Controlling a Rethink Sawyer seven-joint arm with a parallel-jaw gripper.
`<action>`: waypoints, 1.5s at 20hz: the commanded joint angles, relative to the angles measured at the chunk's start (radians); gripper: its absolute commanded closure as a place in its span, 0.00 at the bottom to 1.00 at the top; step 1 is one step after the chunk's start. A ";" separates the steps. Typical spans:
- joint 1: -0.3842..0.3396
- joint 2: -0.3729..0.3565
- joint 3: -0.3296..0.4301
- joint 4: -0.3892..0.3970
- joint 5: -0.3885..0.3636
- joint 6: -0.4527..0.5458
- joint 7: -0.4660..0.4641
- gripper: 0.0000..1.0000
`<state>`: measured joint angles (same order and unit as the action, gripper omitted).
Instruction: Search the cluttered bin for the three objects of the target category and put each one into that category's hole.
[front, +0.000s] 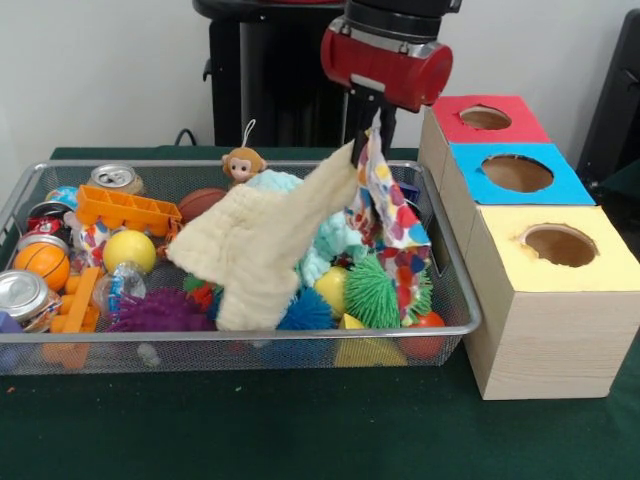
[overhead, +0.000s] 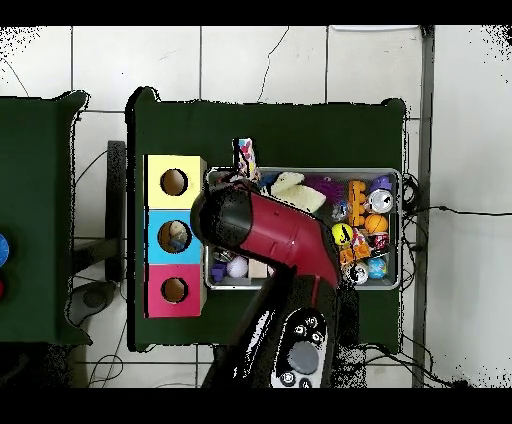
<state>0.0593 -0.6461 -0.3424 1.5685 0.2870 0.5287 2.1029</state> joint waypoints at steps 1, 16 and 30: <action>0.002 0.066 0.016 -0.090 0.049 0.117 0.255 1.00; -0.033 0.131 -0.002 -0.136 0.013 -0.006 0.182 0.00; -0.094 0.131 0.080 -0.048 0.021 -0.220 0.168 0.00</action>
<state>0.0037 -0.5602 -0.3594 1.4455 0.3016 0.4092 2.1029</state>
